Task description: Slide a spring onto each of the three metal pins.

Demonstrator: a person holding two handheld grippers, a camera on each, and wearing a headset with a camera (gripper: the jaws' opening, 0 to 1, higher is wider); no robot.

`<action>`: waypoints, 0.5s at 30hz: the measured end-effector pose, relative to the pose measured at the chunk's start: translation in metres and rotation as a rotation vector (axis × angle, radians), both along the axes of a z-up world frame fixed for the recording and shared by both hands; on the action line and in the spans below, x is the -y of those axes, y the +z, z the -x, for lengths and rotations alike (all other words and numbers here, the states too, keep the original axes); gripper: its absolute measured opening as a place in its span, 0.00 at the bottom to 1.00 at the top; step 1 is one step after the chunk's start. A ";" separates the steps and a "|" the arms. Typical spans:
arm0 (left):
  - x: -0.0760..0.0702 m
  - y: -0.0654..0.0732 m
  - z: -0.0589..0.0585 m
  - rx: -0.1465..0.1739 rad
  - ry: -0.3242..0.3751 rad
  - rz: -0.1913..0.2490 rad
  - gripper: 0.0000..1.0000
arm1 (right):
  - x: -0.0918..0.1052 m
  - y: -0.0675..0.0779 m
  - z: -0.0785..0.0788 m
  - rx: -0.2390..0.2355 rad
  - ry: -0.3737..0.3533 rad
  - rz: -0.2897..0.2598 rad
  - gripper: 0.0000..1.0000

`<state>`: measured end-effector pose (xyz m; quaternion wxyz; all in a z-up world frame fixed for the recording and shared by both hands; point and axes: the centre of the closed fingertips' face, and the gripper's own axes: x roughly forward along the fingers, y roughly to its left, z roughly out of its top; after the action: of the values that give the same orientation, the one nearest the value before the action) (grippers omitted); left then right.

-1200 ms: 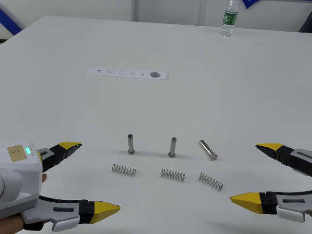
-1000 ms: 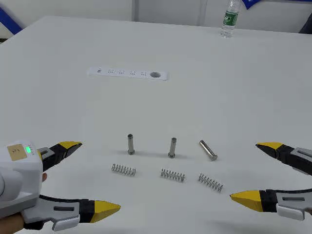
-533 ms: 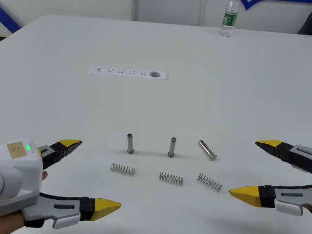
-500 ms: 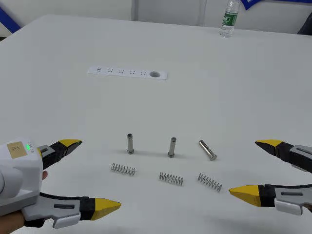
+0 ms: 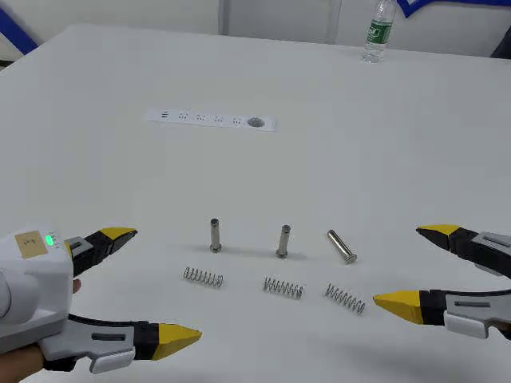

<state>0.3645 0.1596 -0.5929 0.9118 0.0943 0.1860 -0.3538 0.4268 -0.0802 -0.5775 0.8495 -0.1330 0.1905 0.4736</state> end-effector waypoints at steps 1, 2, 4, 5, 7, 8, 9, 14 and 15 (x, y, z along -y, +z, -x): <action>0.000 0.000 0.000 0.000 0.000 0.000 1.00 | -0.001 0.000 -0.001 0.000 0.001 0.003 0.78; 0.001 0.000 0.001 -0.001 0.001 0.000 1.00 | -0.001 0.000 -0.003 -0.001 0.001 0.004 0.78; 0.001 0.000 0.001 -0.003 0.000 -0.002 1.00 | -0.002 0.001 -0.006 -0.006 -0.001 0.006 0.76; 0.001 0.000 0.001 -0.003 0.001 -0.003 1.00 | -0.003 0.001 -0.008 -0.008 -0.002 0.010 0.76; 0.001 0.000 0.001 -0.003 0.002 -0.005 1.00 | -0.005 0.001 -0.013 -0.008 0.000 0.018 0.75; 0.001 0.001 0.001 -0.002 0.002 -0.005 1.00 | -0.006 0.001 -0.015 -0.014 -0.002 0.025 0.74; 0.001 0.002 0.000 0.000 0.004 -0.005 1.00 | -0.008 0.002 -0.018 -0.019 -0.001 0.031 0.73; 0.001 0.004 0.000 0.004 0.006 -0.001 1.00 | -0.016 -0.002 -0.031 -0.038 0.000 0.079 0.70; 0.002 0.004 0.000 0.004 0.005 -0.001 1.00 | -0.018 -0.002 -0.034 -0.037 0.002 0.089 0.69</action>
<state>0.3644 0.1581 -0.5894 0.9130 0.0950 0.1847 -0.3511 0.4609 -0.0627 -0.5796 0.8386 -0.1618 0.2269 0.4681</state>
